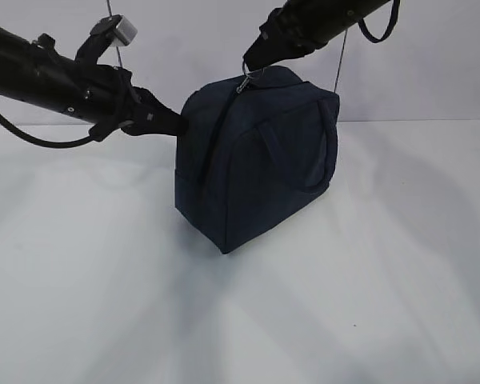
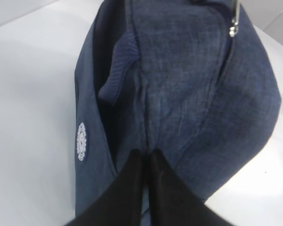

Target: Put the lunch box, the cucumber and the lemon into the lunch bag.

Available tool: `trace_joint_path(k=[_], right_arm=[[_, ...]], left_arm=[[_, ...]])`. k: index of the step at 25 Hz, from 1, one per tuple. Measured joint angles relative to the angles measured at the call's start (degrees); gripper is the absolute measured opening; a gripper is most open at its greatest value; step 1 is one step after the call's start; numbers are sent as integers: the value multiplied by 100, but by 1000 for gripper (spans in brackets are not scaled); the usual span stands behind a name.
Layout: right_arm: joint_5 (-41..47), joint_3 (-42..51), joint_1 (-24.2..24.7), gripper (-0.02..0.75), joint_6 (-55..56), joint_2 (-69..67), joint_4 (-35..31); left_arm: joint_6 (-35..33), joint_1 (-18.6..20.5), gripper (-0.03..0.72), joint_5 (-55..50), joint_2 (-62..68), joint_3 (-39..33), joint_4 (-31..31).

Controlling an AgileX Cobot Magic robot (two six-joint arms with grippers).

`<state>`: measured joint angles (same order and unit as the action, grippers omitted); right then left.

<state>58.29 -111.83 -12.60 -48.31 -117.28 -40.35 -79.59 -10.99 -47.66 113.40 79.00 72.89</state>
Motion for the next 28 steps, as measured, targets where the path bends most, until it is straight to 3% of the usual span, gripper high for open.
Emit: trace_joint_path(k=[9, 20, 28], right_arm=[[-114, 0, 13, 8, 36, 0, -117], [-148, 0, 22, 8, -481, 0, -1115], [-295, 0, 22, 8, -539, -45, -1163]], left_arm=[[124, 0, -7, 102, -154, -10, -212], [401, -83, -7, 83, -156, -10, -431], [731, -114, -7, 79, -166, -10, -668]])
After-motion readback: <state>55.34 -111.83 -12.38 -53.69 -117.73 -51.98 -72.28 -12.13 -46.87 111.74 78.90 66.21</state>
